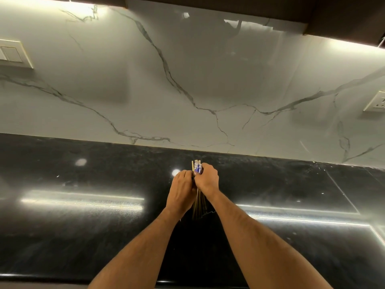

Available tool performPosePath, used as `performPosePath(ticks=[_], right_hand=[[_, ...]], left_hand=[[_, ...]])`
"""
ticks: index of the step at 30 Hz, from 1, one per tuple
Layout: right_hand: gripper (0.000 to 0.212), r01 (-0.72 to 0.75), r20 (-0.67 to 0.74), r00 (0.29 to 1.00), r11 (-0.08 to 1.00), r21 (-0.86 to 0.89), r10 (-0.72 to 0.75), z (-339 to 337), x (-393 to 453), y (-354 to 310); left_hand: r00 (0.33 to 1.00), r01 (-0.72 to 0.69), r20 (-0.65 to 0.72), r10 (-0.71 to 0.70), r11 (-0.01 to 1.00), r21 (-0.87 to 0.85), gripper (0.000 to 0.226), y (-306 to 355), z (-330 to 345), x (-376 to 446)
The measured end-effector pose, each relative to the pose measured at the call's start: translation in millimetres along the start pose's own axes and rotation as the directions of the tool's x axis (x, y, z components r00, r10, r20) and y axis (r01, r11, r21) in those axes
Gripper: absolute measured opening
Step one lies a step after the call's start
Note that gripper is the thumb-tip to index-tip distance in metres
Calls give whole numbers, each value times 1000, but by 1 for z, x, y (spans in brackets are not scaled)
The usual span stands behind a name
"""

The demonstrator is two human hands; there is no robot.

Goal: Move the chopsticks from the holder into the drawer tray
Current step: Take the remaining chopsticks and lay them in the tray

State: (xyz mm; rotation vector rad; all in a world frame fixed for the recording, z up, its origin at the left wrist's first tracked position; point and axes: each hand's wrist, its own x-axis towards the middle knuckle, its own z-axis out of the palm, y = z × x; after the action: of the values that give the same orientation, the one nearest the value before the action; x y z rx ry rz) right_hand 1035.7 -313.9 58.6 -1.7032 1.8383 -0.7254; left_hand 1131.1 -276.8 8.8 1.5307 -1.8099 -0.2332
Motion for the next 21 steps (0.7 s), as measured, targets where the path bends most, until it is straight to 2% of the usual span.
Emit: performPosePath(ticks=[4,8,12,16,21], right_hand=[[19,-52,-30,998,998,18,52,-1,-3,-1],[18,-40,-69,997,997,72,45,1,-10,2],[16,-52,-110,992,994,99,62,2,-15,4],[18,-78,-145,985,989,130,96,0,-18,5],[20,-77,-177,979,987,140,101,-3,-23,4]], left_hand=[[998,-66,-2,67,995,78,18,0,-3,-3],[996,-92,18,90,980,179,14,-1,-5,-6],[996,-93,6,93,978,185,9,-1,-8,-9],[993,-114,12,114,973,201,20,1,-8,-11],[994,-109,16,108,968,226,21,5,-9,-12]])
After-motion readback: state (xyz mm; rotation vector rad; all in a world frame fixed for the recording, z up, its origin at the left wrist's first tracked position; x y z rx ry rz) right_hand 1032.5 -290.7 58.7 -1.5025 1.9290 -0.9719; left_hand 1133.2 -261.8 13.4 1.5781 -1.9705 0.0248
